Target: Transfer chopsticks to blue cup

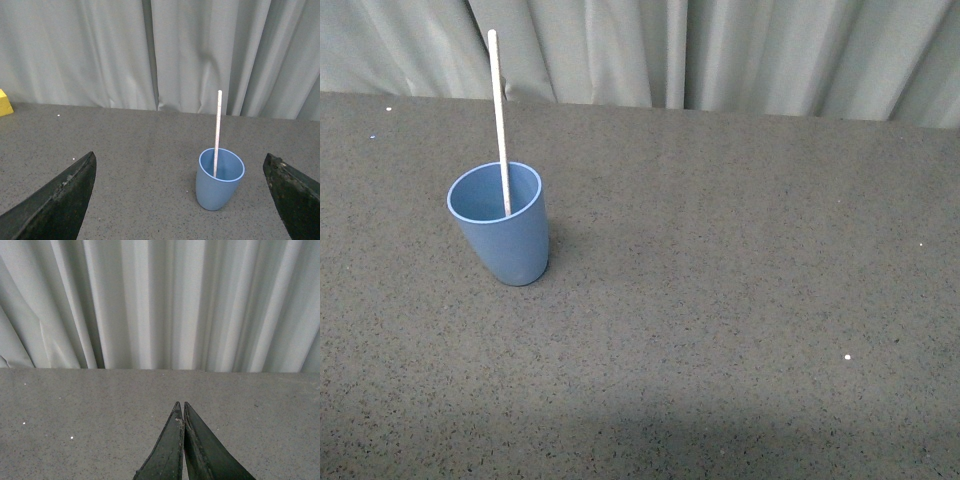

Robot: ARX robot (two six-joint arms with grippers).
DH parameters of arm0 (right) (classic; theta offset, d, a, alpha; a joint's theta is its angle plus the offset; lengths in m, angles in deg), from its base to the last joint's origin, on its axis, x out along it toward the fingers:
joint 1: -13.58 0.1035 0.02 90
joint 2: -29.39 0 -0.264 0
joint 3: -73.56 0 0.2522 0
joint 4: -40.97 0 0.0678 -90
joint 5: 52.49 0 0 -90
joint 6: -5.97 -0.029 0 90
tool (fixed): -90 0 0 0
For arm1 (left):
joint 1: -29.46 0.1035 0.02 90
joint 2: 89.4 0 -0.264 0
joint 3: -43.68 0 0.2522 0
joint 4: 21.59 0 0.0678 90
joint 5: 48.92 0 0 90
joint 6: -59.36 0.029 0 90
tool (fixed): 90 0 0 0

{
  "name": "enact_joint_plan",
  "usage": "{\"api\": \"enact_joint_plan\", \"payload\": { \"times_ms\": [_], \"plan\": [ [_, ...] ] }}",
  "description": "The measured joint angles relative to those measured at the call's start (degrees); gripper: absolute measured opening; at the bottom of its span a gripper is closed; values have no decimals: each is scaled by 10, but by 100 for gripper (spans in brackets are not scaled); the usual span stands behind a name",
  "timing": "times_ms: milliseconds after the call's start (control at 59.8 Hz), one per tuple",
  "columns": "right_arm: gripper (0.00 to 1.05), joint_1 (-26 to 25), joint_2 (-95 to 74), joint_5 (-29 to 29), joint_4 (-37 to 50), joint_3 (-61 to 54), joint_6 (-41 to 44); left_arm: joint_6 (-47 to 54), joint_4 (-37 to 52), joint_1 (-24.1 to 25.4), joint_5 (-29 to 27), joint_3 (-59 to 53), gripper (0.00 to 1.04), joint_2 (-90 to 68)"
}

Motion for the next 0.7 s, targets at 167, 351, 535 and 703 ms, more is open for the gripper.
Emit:
{"api": "enact_joint_plan", "payload": {
  "times_ms": [167,351,535,703],
  "plan": [
    [1,0,49,1,-47,0,0,0,0,0,0,0,98,0],
    [1,0,93,1,-90,0,0,0,0,0,0,0,98,0],
    [1,0,125,1,-121,0,0,0,0,0,0,0,98,0],
    [1,0,151,1,-148,0,0,0,0,0,0,0,98,0]
  ]
}}
